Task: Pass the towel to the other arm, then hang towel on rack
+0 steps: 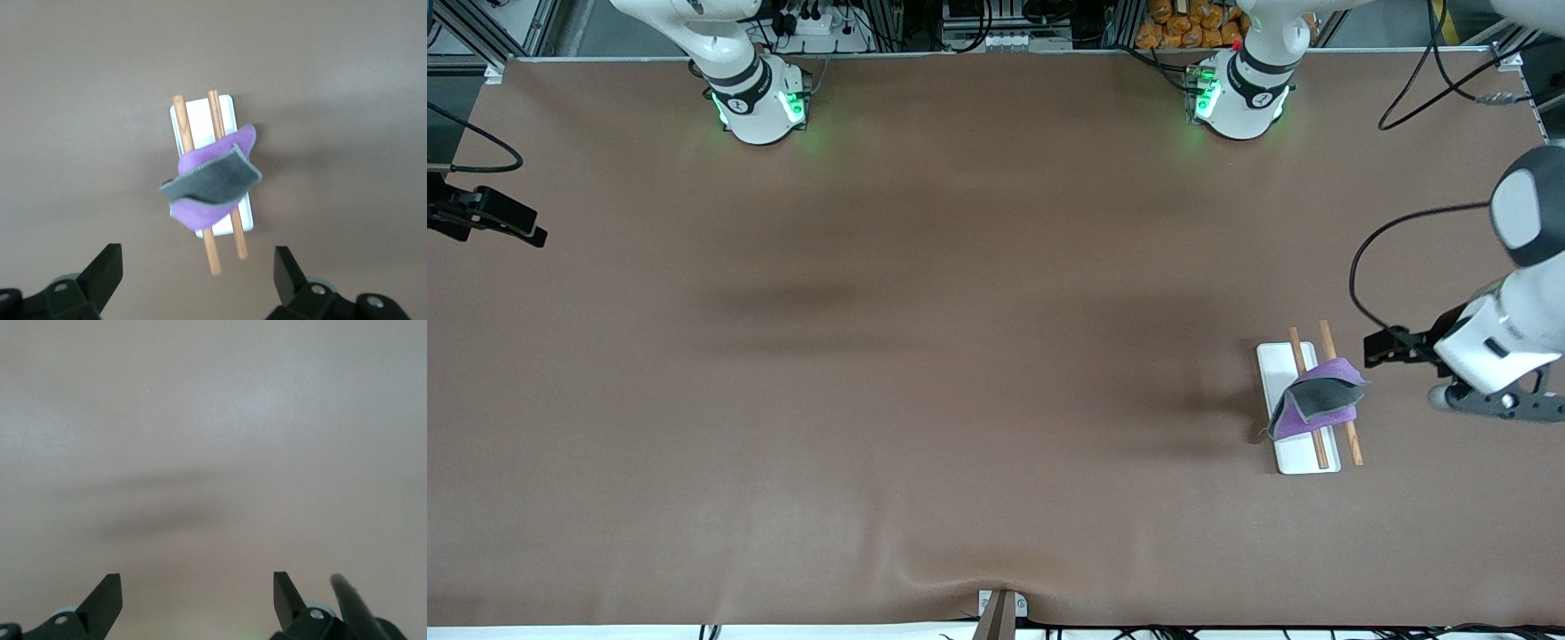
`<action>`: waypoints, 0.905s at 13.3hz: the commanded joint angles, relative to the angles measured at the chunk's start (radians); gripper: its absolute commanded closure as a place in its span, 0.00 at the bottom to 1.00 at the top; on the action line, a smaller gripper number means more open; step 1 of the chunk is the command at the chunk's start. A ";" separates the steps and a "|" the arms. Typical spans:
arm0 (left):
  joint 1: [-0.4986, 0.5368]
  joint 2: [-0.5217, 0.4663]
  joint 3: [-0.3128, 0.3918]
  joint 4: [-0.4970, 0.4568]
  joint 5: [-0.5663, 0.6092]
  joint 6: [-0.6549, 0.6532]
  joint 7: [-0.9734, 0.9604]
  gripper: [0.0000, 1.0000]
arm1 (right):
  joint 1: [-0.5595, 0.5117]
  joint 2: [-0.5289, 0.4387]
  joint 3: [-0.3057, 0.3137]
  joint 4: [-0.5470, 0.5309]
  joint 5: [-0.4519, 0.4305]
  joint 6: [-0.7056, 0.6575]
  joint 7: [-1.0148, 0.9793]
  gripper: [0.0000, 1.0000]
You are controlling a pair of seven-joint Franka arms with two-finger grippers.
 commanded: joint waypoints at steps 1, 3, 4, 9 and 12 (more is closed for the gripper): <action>0.000 -0.047 -0.009 0.038 0.005 -0.086 -0.005 0.00 | -0.018 -0.003 0.013 0.004 -0.005 -0.004 0.002 0.00; 0.000 -0.099 -0.007 0.041 -0.013 -0.116 -0.006 0.00 | -0.020 -0.005 0.015 0.004 -0.005 -0.007 -0.006 0.00; 0.000 -0.116 -0.007 0.041 -0.034 -0.135 -0.029 0.00 | -0.018 -0.003 0.015 0.004 -0.005 -0.003 -0.012 0.00; -0.003 -0.174 -0.008 0.035 -0.065 -0.167 -0.232 0.00 | -0.014 -0.005 0.013 0.002 -0.010 -0.006 -0.015 0.00; -0.003 -0.206 -0.021 0.026 -0.087 -0.216 -0.273 0.00 | -0.011 -0.005 0.013 0.002 -0.010 -0.007 -0.015 0.00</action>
